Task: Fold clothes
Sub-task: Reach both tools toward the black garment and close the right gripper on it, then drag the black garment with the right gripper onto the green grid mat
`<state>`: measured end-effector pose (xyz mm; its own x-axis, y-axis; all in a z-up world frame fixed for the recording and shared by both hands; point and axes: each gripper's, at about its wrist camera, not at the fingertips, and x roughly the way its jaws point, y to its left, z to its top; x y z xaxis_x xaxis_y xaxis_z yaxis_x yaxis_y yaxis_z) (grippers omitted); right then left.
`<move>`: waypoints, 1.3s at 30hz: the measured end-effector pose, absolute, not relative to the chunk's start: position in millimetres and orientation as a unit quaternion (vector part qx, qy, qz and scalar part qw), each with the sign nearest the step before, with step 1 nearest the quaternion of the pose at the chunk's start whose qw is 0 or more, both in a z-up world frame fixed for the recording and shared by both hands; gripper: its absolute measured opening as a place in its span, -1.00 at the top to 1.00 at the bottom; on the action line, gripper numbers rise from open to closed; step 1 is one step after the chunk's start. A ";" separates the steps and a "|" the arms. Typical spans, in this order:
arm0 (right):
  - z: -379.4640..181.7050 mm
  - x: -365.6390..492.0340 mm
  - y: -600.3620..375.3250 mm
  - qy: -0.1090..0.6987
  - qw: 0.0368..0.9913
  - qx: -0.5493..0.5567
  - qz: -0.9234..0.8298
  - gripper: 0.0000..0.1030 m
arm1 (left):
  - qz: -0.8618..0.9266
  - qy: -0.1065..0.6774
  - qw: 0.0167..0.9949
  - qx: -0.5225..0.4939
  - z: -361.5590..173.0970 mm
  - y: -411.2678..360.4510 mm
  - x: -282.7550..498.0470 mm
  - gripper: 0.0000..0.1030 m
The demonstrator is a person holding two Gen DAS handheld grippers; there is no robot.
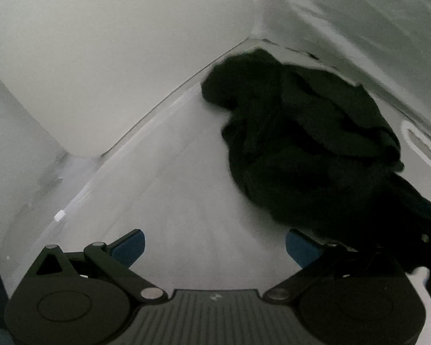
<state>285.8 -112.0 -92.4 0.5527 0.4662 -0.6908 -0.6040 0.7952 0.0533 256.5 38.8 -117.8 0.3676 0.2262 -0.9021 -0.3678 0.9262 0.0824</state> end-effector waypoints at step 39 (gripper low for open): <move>-109.6 12.7 -417.2 0.451 0.885 -0.006 0.112 -0.84 | 0.022 0.536 0.843 0.037 -53.0 -229.2 -15.4 -0.99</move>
